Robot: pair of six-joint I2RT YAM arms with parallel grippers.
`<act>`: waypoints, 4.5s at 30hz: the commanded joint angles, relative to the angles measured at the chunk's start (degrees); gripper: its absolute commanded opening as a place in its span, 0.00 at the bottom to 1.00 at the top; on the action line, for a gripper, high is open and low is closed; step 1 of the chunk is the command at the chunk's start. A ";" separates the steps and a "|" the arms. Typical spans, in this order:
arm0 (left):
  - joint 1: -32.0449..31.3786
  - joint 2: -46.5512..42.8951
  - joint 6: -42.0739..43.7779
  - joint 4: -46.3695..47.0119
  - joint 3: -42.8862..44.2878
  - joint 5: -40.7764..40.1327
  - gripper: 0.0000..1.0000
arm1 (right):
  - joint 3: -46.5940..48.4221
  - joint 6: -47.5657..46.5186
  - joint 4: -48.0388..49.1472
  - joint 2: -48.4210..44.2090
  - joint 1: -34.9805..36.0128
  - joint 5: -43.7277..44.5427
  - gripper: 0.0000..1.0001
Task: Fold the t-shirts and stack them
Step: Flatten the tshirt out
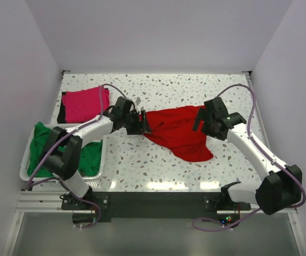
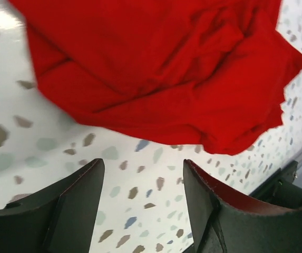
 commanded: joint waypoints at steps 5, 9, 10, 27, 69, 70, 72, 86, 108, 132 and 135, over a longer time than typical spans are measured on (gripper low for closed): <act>-7.35 3.49 -2.39 5.77 6.01 9.70 0.66 | -4.71 0.10 4.69 2.76 -7.05 -9.22 0.96; -9.29 7.36 -6.78 9.72 5.66 12.26 0.66 | -7.36 -0.08 7.85 3.55 -11.89 -13.87 0.95; -9.90 7.89 -7.40 10.95 5.83 12.61 0.66 | -7.53 -0.86 8.64 3.82 -12.60 -14.93 0.94; -6.93 8.52 -10.57 7.71 9.27 5.85 0.67 | -7.89 -8.69 14.44 12.07 -12.60 -28.11 0.50; 0.73 18.70 2.79 -8.47 23.15 -13.58 0.55 | -1.65 -8.52 1.79 6.45 -13.48 -21.97 0.00; 0.73 18.88 2.61 -8.03 23.23 -13.23 0.55 | -1.65 -8.52 1.79 6.37 -13.39 -21.97 0.00; 0.73 19.67 2.35 -6.88 23.23 -12.52 0.55 | -1.12 -8.34 1.53 6.28 -13.48 -21.88 0.00; 2.83 17.49 -6.08 2.33 28.24 -4.62 0.00 | 13.26 -9.57 -3.30 6.10 -17.33 -20.21 0.00; 19.98 -8.09 -19.12 14.05 -4.76 8.85 0.10 | 14.03 -12.56 -8.06 1.63 -32.38 -20.11 0.00; -10.07 11.84 13.24 -20.49 19.45 -13.58 0.40 | -1.03 -13.18 -4.19 6.98 -32.38 -26.01 0.10; -12.62 13.87 13.51 -22.08 18.84 -14.36 0.39 | -1.47 -13.00 -3.75 6.98 -32.38 -26.54 0.10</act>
